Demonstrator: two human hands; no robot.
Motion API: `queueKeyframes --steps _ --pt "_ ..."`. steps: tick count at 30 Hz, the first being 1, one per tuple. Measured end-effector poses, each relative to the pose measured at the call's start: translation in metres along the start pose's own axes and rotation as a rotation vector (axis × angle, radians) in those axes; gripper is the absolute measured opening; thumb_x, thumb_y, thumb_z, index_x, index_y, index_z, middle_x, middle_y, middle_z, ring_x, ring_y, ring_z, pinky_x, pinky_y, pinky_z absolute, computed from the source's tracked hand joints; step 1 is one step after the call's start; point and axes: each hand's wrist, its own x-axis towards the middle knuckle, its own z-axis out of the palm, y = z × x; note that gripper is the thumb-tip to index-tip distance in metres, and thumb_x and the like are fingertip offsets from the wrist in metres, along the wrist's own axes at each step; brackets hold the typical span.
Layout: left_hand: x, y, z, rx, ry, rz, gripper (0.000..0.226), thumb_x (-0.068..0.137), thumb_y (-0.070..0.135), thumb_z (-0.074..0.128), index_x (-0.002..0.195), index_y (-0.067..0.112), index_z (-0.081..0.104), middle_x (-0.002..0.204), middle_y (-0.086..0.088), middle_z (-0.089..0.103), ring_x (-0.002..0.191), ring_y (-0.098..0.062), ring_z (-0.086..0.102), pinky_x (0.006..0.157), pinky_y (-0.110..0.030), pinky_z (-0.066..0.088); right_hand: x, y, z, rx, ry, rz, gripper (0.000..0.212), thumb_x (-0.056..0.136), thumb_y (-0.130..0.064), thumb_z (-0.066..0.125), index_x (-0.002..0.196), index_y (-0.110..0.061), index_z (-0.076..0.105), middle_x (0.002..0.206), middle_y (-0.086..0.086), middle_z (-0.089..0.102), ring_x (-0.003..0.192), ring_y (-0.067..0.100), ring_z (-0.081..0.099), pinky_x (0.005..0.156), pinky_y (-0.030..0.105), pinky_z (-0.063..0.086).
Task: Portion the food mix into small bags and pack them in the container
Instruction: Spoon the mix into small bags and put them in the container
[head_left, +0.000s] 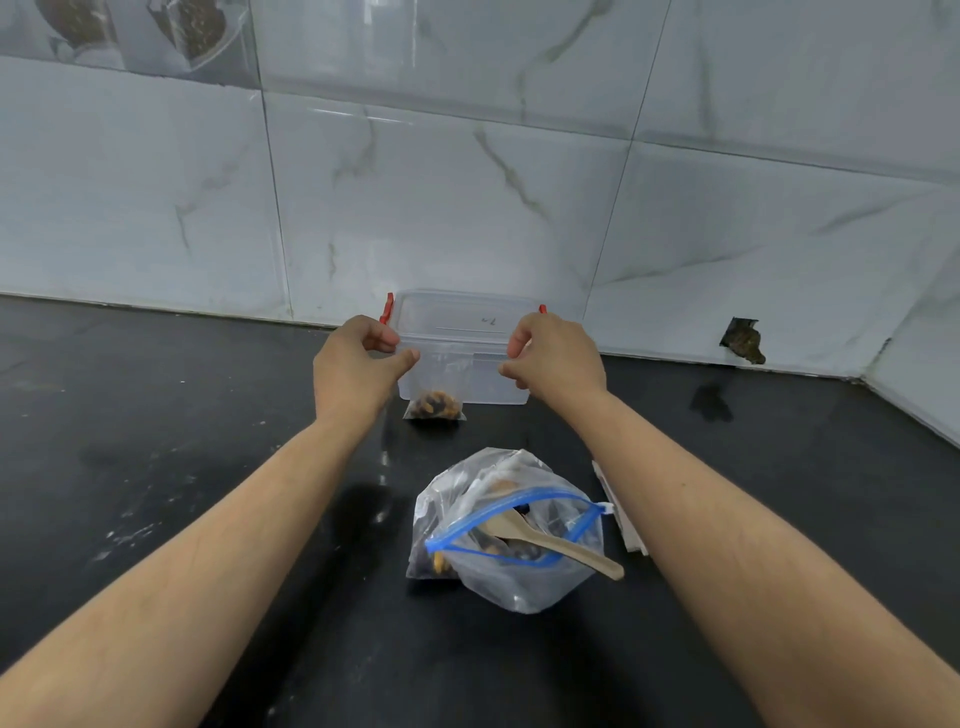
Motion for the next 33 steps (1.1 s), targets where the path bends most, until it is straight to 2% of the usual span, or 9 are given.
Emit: queueKeyframes --steps 2,7,11,14,18,21,25,30,33 --pt "-0.014 0.009 -0.005 -0.003 -0.02 0.041 0.015 0.078 0.017 0.074 0.087 0.014 0.062 0.085 0.006 0.061 0.084 -0.01 0.056 0.07 -0.019 0.041 -0.013 0.009 -0.011 0.021 0.022 0.022 0.01 0.08 -0.018 0.069 0.08 -0.021 0.06 0.076 0.0 0.068 0.076 0.017 0.066 0.072 0.028 0.053" --pt "-0.05 0.03 -0.012 -0.049 -0.132 0.121 0.013 0.078 0.015 0.073 0.086 0.016 0.063 0.08 0.012 0.061 0.08 -0.007 0.057 0.075 -0.021 0.043 -0.052 0.039 -0.04 0.035 -0.013 0.122 0.015 0.079 -0.019 0.071 0.074 -0.028 0.06 0.076 -0.003 0.068 0.08 0.016 0.068 0.077 0.029 0.053" --pt "-0.079 0.046 -0.015 -0.027 -0.213 0.192 0.009 0.078 0.014 0.071 0.084 0.017 0.065 0.078 0.014 0.062 0.074 0.0 0.057 0.067 -0.015 0.041 -0.092 0.066 -0.058 -0.092 -0.102 0.218 0.008 0.082 -0.023 0.071 0.088 -0.026 0.067 0.095 -0.004 0.071 0.082 0.013 0.064 0.075 0.028 0.049" --pt "-0.098 0.055 -0.017 -0.004 -0.243 0.198 0.008 0.078 0.014 0.07 0.082 0.018 0.065 0.077 0.015 0.062 0.074 0.003 0.056 0.066 -0.013 0.04 -0.121 0.077 -0.055 -0.208 -0.176 0.262 0.024 0.083 -0.039 0.069 0.1 -0.023 0.068 0.098 -0.001 0.07 0.084 0.016 0.063 0.07 0.026 0.046" --pt "-0.118 0.06 -0.019 0.0 -0.27 0.17 0.007 0.08 0.014 0.069 0.082 0.019 0.065 0.075 0.014 0.062 0.07 0.002 0.055 0.061 -0.009 0.037 -0.146 0.08 -0.04 -0.309 -0.183 0.32 0.035 0.074 -0.049 0.068 0.092 -0.02 0.066 0.088 -0.001 0.067 0.083 0.021 0.064 0.063 0.027 0.045" --pt "-0.127 0.061 -0.02 -0.002 -0.269 0.153 0.005 0.08 0.014 0.07 0.083 0.017 0.067 0.074 0.013 0.062 0.069 0.001 0.055 0.06 -0.007 0.037 -0.152 0.075 -0.034 -0.357 -0.13 0.327 0.02 0.077 -0.029 0.059 0.092 -0.018 0.067 0.083 0.0 0.066 0.074 0.022 0.06 0.064 0.027 0.043" --pt "-0.13 0.063 -0.025 0.002 -0.265 0.146 0.007 0.079 0.014 0.07 0.081 0.019 0.066 0.074 0.013 0.063 0.067 0.0 0.056 0.06 -0.01 0.037 -0.153 0.068 -0.041 -0.371 -0.017 0.33 0.021 0.082 -0.012 0.049 0.092 -0.015 0.067 0.078 0.005 0.061 0.067 0.025 0.052 0.068 0.028 0.039" --pt "-0.129 0.069 -0.027 0.024 -0.262 0.155 0.007 0.081 0.015 0.068 0.085 0.021 0.066 0.08 0.01 0.065 0.074 -0.003 0.06 0.065 -0.016 0.045 -0.157 0.062 -0.06 -0.408 0.31 0.229 0.025 0.094 -0.017 0.043 0.097 -0.017 0.067 0.091 0.003 0.071 0.075 0.025 0.059 0.068 0.03 0.031" --pt "-0.128 0.075 -0.026 -0.013 -0.312 0.188 0.017 0.088 0.019 0.062 0.104 0.022 0.067 0.099 0.008 0.067 0.09 -0.01 0.063 0.085 -0.028 0.051 -0.152 0.05 -0.068 -0.064 0.299 0.19 0.026 0.098 -0.025 0.042 0.106 -0.028 0.067 0.101 -0.007 0.068 0.096 0.019 0.06 0.079 0.032 0.033"
